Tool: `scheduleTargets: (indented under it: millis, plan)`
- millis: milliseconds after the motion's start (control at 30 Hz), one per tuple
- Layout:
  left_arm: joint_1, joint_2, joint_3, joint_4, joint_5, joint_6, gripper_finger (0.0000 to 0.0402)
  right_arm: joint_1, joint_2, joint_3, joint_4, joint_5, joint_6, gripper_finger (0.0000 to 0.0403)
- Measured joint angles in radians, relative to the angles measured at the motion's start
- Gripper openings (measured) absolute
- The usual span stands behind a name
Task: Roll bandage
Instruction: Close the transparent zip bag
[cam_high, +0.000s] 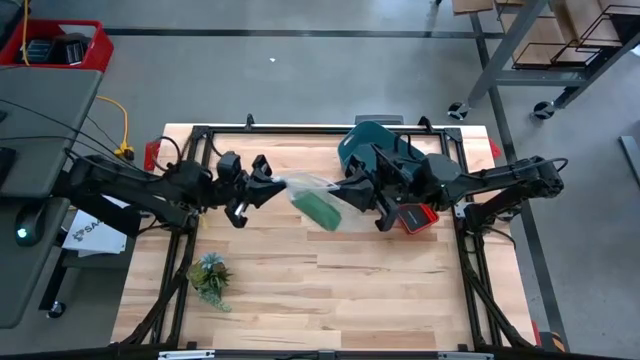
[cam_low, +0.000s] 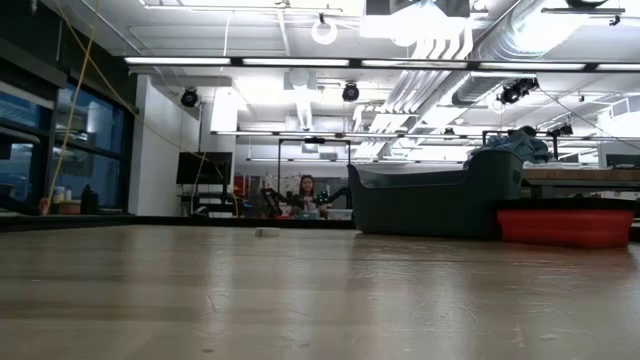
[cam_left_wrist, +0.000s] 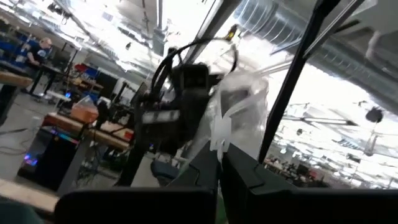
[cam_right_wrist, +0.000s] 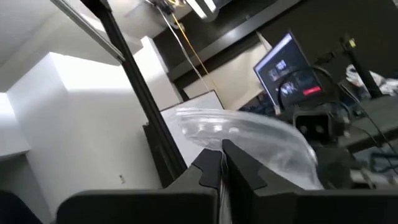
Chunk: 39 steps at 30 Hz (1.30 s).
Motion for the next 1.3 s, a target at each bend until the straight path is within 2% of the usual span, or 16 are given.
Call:
scheduleTargets:
  millis: [100,200,367,433,533,667,900,1033,1133,1300]
  plan:
    - [0.007,-0.039,0.001,-0.024,0.003,-0.007,0.0001,0.0,0.0,0.0,-0.027,0.003,0.014,0.0036]
    - [0.017,-0.104,0.001,-0.121,0.003,-0.008,0.0001,0.0,0.0,0.0,-0.028,0.017,0.014,0.0089]
    - [0.025,-0.237,0.001,-0.368,-0.043,-0.017,0.0,0.0,-0.045,0.0,-0.124,0.026,-0.032,0.0176]
    - [0.025,-0.278,0.005,-0.469,-0.073,-0.045,0.0,0.0,-0.081,0.0,-0.211,0.027,-0.058,0.0195]
    - [0.025,-0.284,0.066,-0.71,-0.1,-0.068,0.0,0.0,-0.121,0.0,-0.319,0.035,-0.078,0.0204]
    - [0.026,-0.177,0.218,-0.964,-0.09,-0.015,0.0,0.0,-0.135,0.0,-0.35,0.082,-0.109,0.0201]
    - [0.026,0.105,0.573,-1.221,-0.058,0.351,0.0,0.0,-0.115,0.0,-0.552,0.205,-0.153,0.0199]
    - [0.026,0.249,0.742,-1.344,-0.059,0.516,0.0,0.007,-0.08,0.0,-0.575,0.216,-0.174,0.0199]
    - [0.026,0.345,0.831,-1.418,-0.074,0.637,0.0,0.016,-0.055,0.003,-0.562,0.213,-0.22,0.0199]
    - [0.026,0.449,0.912,-1.481,-0.117,0.752,0.0,0.016,-0.02,0.1,-0.684,0.259,-0.343,0.0199]
